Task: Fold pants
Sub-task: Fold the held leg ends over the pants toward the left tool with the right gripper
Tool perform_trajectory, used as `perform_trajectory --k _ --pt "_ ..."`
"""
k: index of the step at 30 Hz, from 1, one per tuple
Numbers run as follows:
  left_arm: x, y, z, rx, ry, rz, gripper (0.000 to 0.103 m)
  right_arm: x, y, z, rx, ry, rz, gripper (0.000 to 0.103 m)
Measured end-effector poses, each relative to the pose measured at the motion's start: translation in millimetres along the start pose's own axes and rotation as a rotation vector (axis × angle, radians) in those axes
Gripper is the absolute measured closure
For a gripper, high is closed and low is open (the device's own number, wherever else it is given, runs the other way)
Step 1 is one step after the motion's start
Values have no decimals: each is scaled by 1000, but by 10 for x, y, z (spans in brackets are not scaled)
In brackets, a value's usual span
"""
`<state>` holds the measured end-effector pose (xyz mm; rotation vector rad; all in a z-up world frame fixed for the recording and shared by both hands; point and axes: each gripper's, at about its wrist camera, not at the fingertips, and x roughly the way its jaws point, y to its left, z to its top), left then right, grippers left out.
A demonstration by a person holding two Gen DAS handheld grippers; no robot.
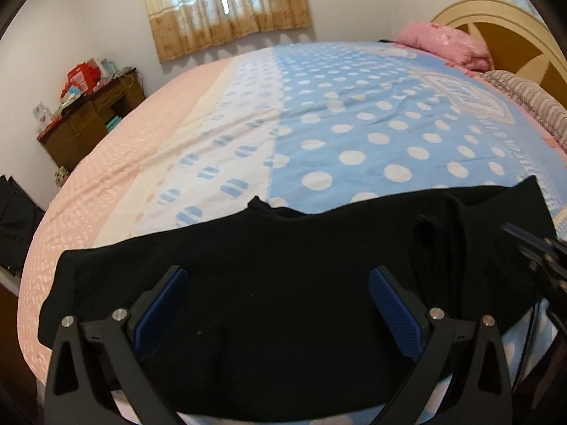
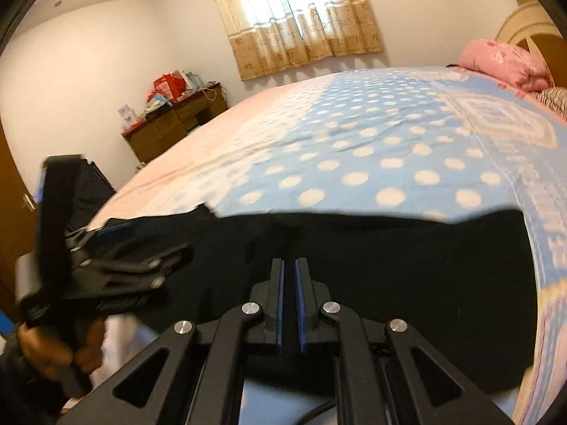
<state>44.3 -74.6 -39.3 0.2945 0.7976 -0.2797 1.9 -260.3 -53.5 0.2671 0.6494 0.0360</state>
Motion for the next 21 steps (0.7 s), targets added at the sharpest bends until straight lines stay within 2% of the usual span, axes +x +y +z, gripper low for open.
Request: perform_trajectory --k 5,7,9,11,13,15,16,18,21 --pt "14 47 7 -15 7 29 0 625 113 54 7 106 88 96" --pt "13 61 22 -15 0 49 0 706 217 18 15 77 132 96" --pt "26 75 50 -20 -5 67 0 805 227 -10 43 106 195 97" --pt "24 77 103 -31 -2 34 0 734 184 6 70 105 227 97" --pt "-22 46 153 -36 -27 19 0 413 43 46 128 22 269 97" --pt "-63 -50 204 -22 -46 -14 0 21 -141 77 175 -51 273 97" --pt "-70 -95 223 -14 -50 -27 0 -221 -262 74 187 -93 230 96" --pt "-77 -249 257 14 -57 -57 0 -625 -498 15 197 -148 79 94" --pt "-81 -561 245 75 -66 -89 0 -1102 -923 -196 289 -144 -155 93"
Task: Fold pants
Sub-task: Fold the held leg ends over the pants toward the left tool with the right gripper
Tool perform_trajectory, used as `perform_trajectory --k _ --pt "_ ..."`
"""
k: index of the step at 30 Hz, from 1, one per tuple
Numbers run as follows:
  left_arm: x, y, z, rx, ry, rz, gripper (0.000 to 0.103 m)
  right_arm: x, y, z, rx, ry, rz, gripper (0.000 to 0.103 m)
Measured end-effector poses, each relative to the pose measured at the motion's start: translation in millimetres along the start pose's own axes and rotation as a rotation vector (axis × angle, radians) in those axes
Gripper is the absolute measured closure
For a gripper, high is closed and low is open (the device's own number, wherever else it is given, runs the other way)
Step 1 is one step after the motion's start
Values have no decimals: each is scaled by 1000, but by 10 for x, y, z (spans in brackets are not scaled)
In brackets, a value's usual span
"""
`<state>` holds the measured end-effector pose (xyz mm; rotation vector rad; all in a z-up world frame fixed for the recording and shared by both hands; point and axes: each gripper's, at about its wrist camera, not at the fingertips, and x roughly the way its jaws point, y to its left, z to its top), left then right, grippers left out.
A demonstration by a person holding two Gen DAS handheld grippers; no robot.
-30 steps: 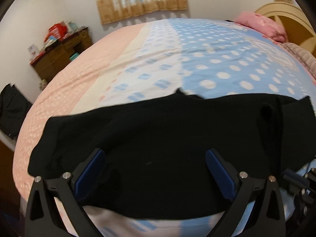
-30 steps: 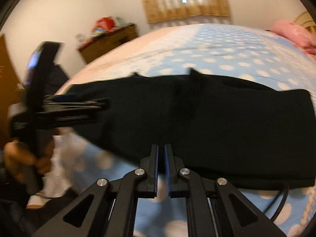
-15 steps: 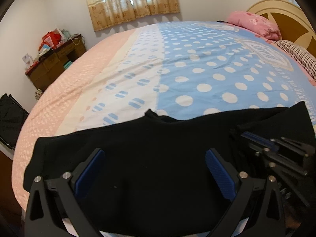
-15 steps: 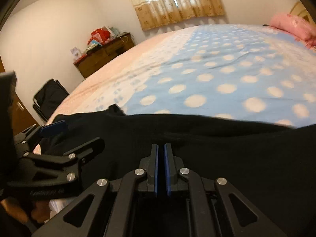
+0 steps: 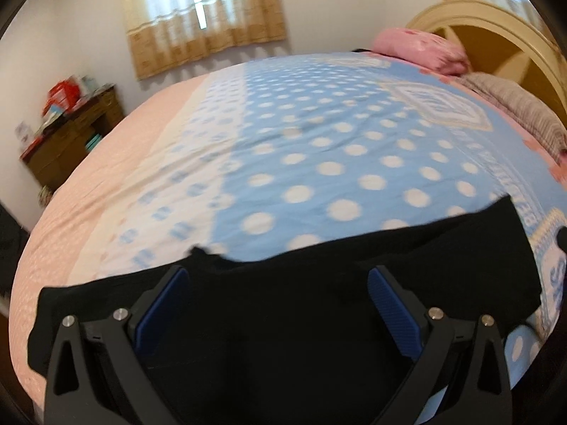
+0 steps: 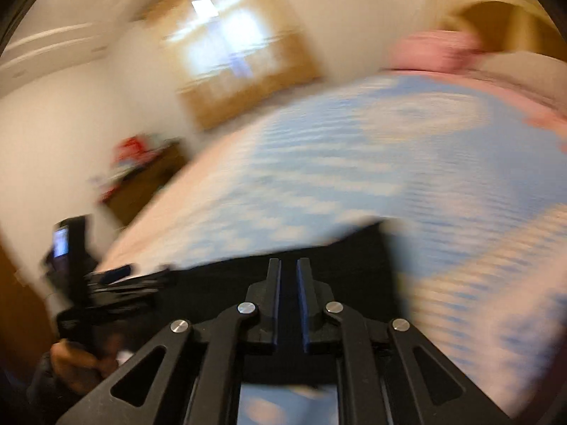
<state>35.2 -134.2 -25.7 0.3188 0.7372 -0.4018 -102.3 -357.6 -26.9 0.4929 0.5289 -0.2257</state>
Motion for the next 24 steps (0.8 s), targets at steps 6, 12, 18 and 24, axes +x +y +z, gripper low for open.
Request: perform_trajectory --k 6,12,18,24 --pt "167 -317 -134 53 74 -20 0 -270 -404 -239 -1 157 -264 93" --pt "178 -358 -247 63 110 -14 0 16 -359 -419 60 230 -123 93" --pt "188 -366 -249 65 115 -9 0 176 -350 -472 -25 208 -255 93" --pt "196 -375 -259 68 117 -7 0 286 -271 -497 -104 234 -267 93"
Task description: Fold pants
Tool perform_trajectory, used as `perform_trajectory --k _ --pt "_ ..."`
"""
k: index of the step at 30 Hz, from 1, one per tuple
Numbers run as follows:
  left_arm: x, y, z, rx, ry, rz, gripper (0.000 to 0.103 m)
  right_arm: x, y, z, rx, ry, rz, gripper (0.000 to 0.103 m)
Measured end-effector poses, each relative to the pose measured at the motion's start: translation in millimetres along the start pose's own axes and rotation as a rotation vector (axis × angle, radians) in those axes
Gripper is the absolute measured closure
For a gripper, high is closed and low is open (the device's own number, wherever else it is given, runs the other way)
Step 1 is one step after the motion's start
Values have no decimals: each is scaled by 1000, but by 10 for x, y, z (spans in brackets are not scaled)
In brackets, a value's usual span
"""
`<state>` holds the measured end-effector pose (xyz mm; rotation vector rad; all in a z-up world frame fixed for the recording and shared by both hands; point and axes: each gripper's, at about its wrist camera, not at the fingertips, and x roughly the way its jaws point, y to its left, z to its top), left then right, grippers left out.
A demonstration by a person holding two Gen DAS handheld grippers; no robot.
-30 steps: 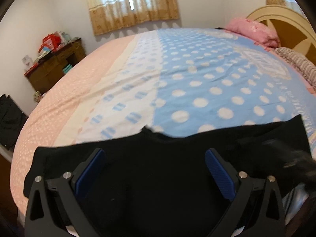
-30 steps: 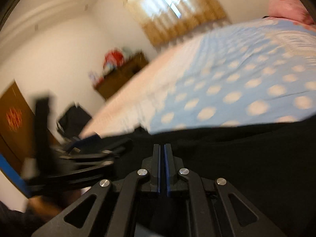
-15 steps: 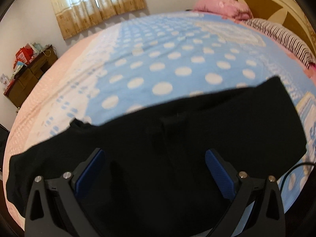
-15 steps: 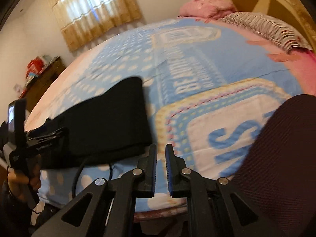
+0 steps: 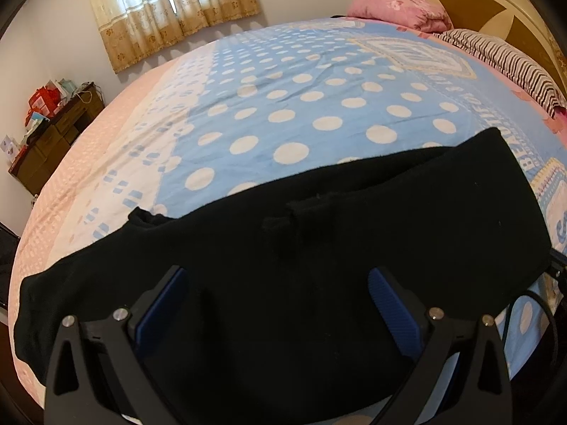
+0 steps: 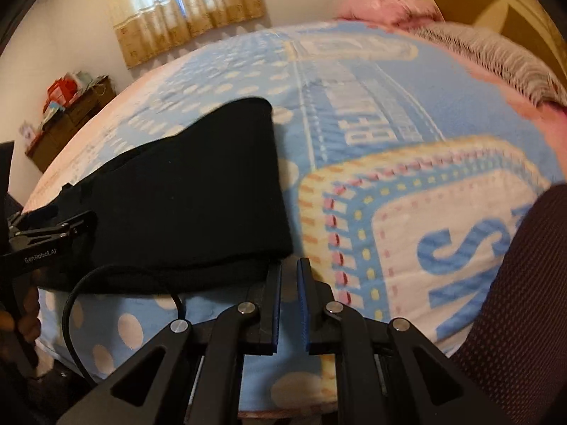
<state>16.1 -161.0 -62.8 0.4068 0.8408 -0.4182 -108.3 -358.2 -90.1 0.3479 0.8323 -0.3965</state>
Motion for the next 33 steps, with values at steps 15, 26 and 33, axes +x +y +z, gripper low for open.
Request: perform_trajectory --k 15,26,33 --pt "-9 -11 -42 -7 8 -14 0 -48 -66 121 122 -124 -19 99" --pt "2 8 -88 -14 8 -36 0 -33 -24 -221 177 -58 -45 100" --pt "-10 56 -96 -28 15 -56 0 -333 -95 -270 197 -66 -150 99"
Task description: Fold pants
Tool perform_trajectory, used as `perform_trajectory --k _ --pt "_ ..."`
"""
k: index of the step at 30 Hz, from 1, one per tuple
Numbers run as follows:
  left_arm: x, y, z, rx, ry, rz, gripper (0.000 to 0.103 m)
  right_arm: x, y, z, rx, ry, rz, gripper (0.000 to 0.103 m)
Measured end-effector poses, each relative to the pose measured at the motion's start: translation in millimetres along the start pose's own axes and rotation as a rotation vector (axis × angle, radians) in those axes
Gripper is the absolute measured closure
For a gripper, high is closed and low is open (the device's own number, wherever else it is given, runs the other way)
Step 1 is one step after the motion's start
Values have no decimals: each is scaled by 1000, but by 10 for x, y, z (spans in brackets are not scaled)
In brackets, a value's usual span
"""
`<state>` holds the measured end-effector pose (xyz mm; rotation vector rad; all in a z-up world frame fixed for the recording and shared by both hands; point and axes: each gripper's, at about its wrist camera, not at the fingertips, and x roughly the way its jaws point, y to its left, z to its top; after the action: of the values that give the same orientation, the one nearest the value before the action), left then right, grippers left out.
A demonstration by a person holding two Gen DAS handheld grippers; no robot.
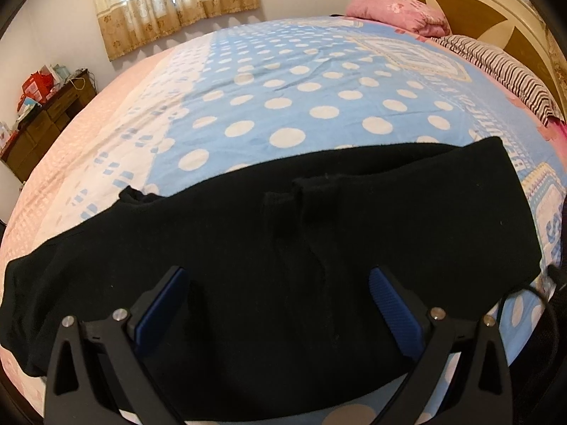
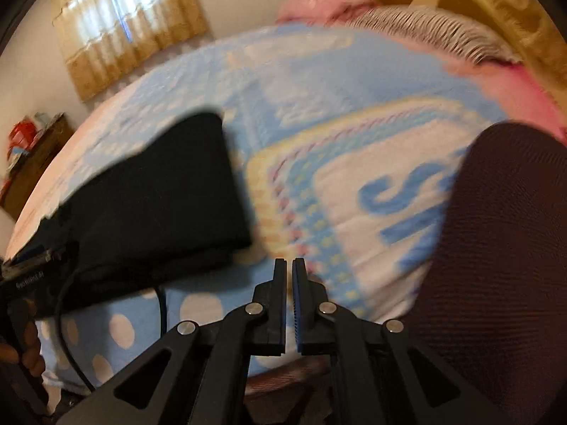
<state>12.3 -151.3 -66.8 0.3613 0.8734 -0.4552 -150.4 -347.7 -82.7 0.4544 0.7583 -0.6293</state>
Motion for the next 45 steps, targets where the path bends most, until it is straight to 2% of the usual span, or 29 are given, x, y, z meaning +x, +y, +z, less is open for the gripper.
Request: perform_trajectory --k 3,6,9,11,14,18,20,24,28,32,38,45 --pt "-46 1 0 7 -11 15 0 -276 155 149 -59 -149 51 99" --pt "-78 34 -6 11 -17 33 0 -284 428 304 -112 -181 146 99" --pt "-122 159 -22 -12 -18 27 0 -109 687 330 -148 -114 227 99" --pt "-138 253 -28 -32 -18 36 0 57 843 265 -187 -47 251 99" --pt "-124 398 -46 -56 -14 62 0 301 929 122 -210 49 239 99" --pt "-129 575 -71 -90 -14 75 0 227 879 112 -208 65 236 99" --pt "-154 658 -83 -107 -25 82 0 4 857 151 -218 -12 236 99" --pt "-208 840 -114 -136 -45 106 0 -597 956 229 -317 -231 211 99" --pt "-342 1078 -172 -150 -80 152 0 -1036 1100 329 -362 -401 256 99" --pt "-526 1469 -246 -222 -109 195 0 -1461 1215 461 -438 -554 297 99" --pt "-878 1942 -294 -310 -194 266 0 -2000 1119 725 -432 -657 357 99" --pt "-1322 2178 -280 -337 -335 329 0 -2529 1045 718 -501 -766 353 99"
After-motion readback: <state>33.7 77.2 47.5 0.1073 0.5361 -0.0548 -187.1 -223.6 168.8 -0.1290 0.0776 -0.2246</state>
